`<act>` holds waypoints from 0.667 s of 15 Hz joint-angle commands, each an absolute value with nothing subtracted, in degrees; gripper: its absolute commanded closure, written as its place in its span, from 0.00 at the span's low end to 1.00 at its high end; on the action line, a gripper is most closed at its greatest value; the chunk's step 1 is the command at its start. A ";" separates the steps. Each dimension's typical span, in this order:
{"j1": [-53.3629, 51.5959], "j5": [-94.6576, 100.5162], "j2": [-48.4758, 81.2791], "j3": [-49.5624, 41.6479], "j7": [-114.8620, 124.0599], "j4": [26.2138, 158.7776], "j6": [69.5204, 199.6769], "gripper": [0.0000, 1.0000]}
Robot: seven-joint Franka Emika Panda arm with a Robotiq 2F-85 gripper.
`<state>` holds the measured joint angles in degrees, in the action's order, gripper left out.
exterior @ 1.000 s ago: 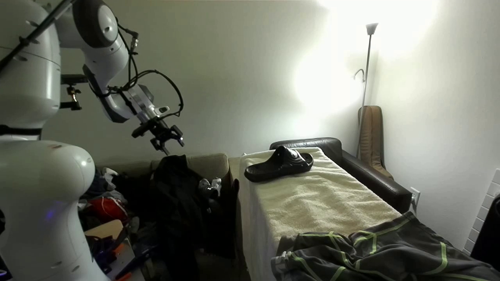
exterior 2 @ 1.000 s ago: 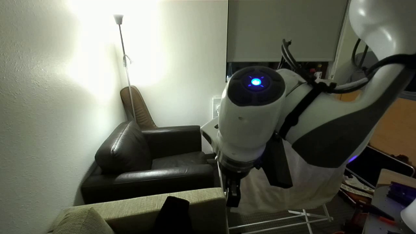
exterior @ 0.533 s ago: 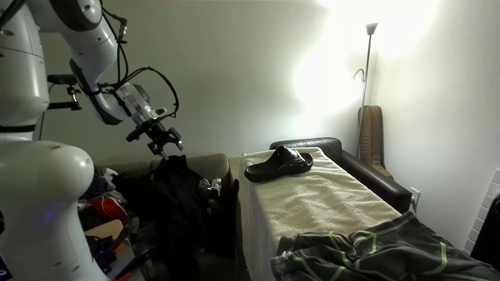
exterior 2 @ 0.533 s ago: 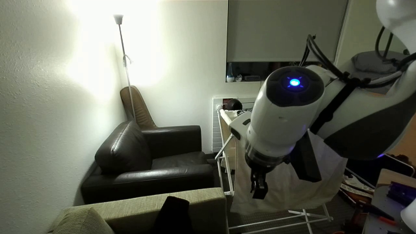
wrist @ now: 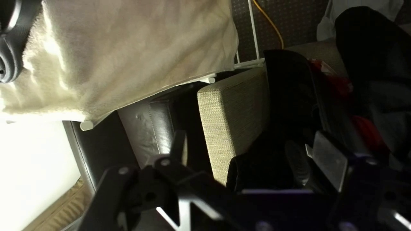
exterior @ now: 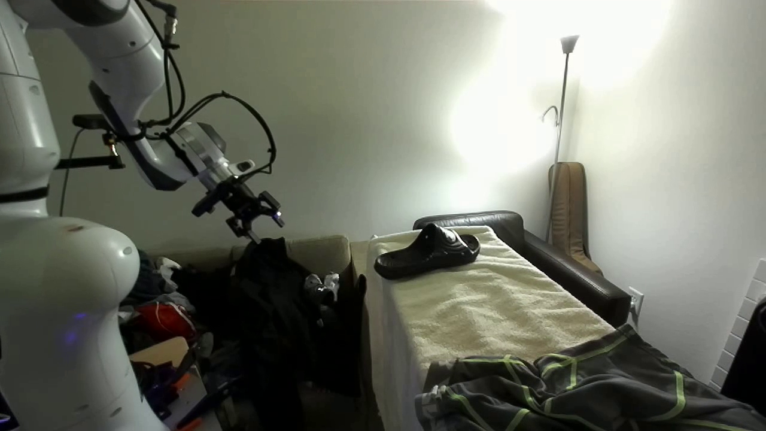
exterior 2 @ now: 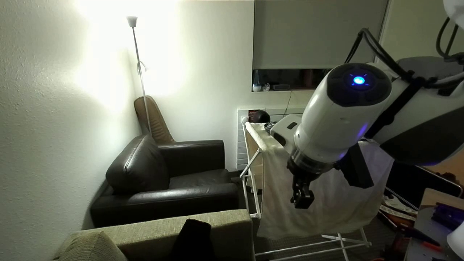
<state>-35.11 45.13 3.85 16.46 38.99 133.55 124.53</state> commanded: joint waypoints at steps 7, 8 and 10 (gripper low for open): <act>-25.90 47.82 -5.88 19.06 49.88 148.21 140.96 0.00; -25.15 48.22 -6.49 19.15 52.17 149.44 142.78 0.00; -23.74 49.80 -7.47 19.39 56.40 151.51 146.03 0.00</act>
<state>-26.54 46.57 -3.70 17.93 49.84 146.59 141.01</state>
